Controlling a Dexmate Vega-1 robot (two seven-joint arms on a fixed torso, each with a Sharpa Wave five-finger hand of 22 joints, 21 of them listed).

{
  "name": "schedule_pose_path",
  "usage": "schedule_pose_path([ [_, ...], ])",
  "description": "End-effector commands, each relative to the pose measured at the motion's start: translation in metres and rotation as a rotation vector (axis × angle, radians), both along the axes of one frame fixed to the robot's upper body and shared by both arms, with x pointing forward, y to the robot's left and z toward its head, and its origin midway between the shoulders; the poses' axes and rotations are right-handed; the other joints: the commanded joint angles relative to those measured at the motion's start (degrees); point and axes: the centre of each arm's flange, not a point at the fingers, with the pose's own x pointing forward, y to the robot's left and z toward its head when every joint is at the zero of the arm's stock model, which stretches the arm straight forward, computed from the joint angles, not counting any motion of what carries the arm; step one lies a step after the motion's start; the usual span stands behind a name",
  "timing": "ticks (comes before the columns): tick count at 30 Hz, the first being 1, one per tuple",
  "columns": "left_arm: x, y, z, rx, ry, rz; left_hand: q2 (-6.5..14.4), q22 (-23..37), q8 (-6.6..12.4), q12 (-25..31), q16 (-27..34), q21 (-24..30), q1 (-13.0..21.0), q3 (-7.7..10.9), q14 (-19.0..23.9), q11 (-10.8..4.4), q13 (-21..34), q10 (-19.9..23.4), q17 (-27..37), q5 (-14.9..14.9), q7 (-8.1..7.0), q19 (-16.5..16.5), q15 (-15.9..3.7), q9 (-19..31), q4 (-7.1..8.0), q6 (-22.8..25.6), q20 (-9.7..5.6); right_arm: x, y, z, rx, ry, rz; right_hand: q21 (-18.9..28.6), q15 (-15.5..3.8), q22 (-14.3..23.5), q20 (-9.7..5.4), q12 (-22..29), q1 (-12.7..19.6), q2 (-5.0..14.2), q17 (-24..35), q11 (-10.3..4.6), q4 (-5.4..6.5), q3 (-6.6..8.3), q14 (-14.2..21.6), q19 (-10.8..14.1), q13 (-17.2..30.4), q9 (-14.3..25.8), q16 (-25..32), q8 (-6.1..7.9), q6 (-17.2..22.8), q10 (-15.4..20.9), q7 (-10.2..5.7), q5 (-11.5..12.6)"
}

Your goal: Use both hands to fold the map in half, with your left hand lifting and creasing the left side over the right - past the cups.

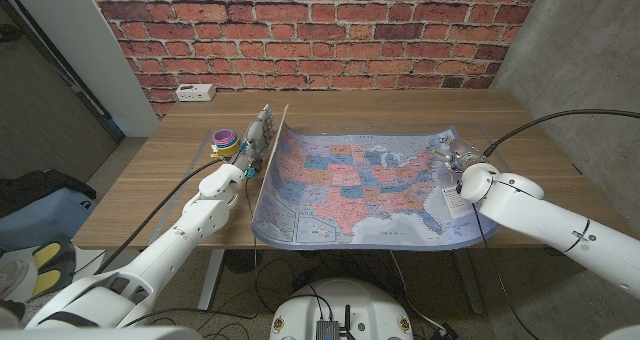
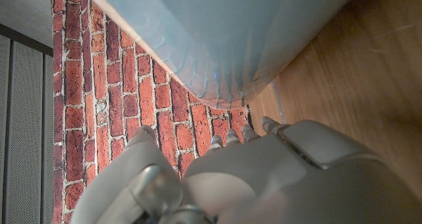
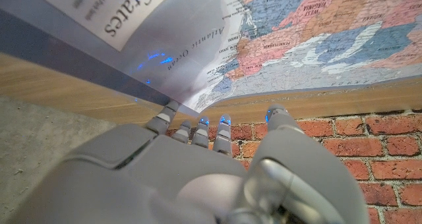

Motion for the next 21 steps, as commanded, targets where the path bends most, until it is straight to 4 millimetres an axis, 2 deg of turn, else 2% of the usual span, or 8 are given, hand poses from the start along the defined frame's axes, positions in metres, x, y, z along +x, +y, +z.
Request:
schedule_pose_path([
  [1, 0.003, -0.001, 0.002, -0.003, -0.001, -0.006, 0.8, 0.1, -0.02, 0.3, 0.2, 0.1, 0.2, -0.33, -14.7, 0.05, 0.2, -16.6, 0.3, -0.1, 0.23, -3.7, -0.65, 0.2, -0.08, -13.8, -1.90, 0.000, 0.003, -0.015, -0.044, 0.096, -0.049, -0.5, -0.02, 0.2, 0.71, -0.4, 0.4, -0.07, 0.3, -0.77, -0.13, -0.13, -1.5, -2.3, 0.1, 0.2, -0.1, -0.53, -0.2, -1.0, -0.74, -0.6],
  [7, 0.005, -0.003, 0.000, -0.001, 0.002, -0.009, 1.0, 0.1, -0.03, 0.3, 0.2, 0.1, 0.2, -0.50, -14.7, 0.26, 0.2, -16.6, 0.3, -0.1, 0.24, -3.7, -0.64, 0.2, -0.09, -13.9, -1.91, 0.002, 0.006, -0.021, -0.056, 0.146, -0.061, -0.8, 0.02, 0.3, 1.02, -0.8, -0.9, -0.68, 0.5, -1.63, 0.25, -0.90, -3.7, -6.1, 0.1, 0.3, -0.2, -0.99, -1.2, -2.6, -2.01, -1.0],
  [9, 0.005, -0.003, 0.000, 0.000, 0.003, -0.013, 1.0, 0.1, -0.06, 0.3, 0.1, 0.0, 0.2, -0.54, -14.8, -0.13, 0.2, -16.6, 0.3, -0.1, 0.22, -3.8, -0.66, 0.2, -0.09, -13.9, -1.89, 0.003, 0.007, -0.024, -0.062, 0.156, -0.063, -0.8, 0.12, 0.3, 0.99, -0.8, -1.2, -0.80, 0.6, -1.79, 0.29, -1.06, -4.4, -6.9, 0.1, 0.3, -0.2, -1.10, -1.6, -3.0, -2.25, -1.1],
  [10, 0.005, -0.004, -0.001, 0.000, 0.002, -0.013, 1.0, 0.1, -0.08, 0.2, 0.1, 0.0, 0.2, -0.56, -14.9, -0.22, 0.2, -16.8, 0.3, -0.1, 0.26, -3.8, -0.66, 0.2, -0.10, -14.0, -1.88, 0.003, 0.007, -0.025, -0.059, 0.164, -0.066, -0.8, 0.13, 0.3, 1.02, -0.9, -1.2, -0.88, 0.5, -1.78, 0.26, -1.11, -4.6, -7.2, 0.1, 0.3, -0.2, -1.15, -1.8, -3.3, -2.35, -1.1],
  [11, 0.004, -0.005, -0.001, 0.000, 0.001, -0.016, 1.0, 0.1, -0.08, 0.2, 0.1, 0.0, 0.2, -0.63, -14.8, 0.66, 0.2, -16.8, 0.3, -0.1, 0.28, -3.9, -0.66, 0.3, -0.12, -14.0, -1.89, 0.003, 0.007, -0.026, -0.060, 0.169, -0.071, -0.7, 0.17, 0.3, 0.98, -0.9, -1.2, -0.96, 0.5, -1.84, 0.22, -1.15, -4.9, -7.3, 0.2, 0.3, -0.3, -1.17, -1.9, -3.5, -2.37, -1.1],
  [13, 0.002, -0.007, -0.001, 0.000, -0.006, -0.020, 1.1, 0.1, -0.08, 0.2, 0.1, 0.0, 0.3, -0.74, -14.9, -0.36, 0.2, -16.8, 0.3, -0.1, 0.22, -4.0, -0.66, 0.3, -0.14, -14.0, -1.84, 0.004, 0.008, -0.028, -0.061, 0.182, -0.075, -0.6, 0.22, 0.3, 0.99, -1.2, -1.2, -1.16, 0.5, -2.08, 0.05, -1.23, -5.5, -7.9, 0.1, 0.3, -0.3, -1.30, -2.4, -4.7, -2.50, -1.2],
  [18, -0.007, -0.012, 0.003, 0.016, -0.035, -0.007, 1.1, 0.1, -0.13, 0.1, 0.1, -0.6, 0.3, -0.94, -15.2, 0.29, 0.2, -17.2, 0.3, -0.1, 0.33, -5.5, -0.26, 0.3, -0.22, -14.3, -1.26, 0.007, 0.012, -0.033, -0.065, 0.216, -0.073, -0.3, 0.41, 0.3, 1.04, -1.4, -1.0, -1.71, 0.4, -2.53, -0.53, -1.37, -6.9, -8.6, 0.1, 0.3, -0.4, -1.73, -4.5, -6.7, -2.82, -1.2],
  [21, -0.015, -0.014, 0.007, 0.027, -0.056, 0.011, 1.1, 0.1, -0.21, 0.1, 0.0, -0.8, 0.4, -1.06, -15.3, 0.46, 0.2, -17.3, 0.3, -0.2, 0.57, -6.2, 0.13, 0.3, -0.31, -14.6, -1.00, 0.008, 0.014, -0.034, -0.071, 0.219, -0.070, -0.2, 0.56, 0.3, 1.02, -1.5, -0.8, -1.95, 0.4, -2.31, -0.80, -1.42, -7.4, -8.8, 0.1, 0.3, -0.4, -1.73, -5.1, -7.4, -2.82, -1.2],
])
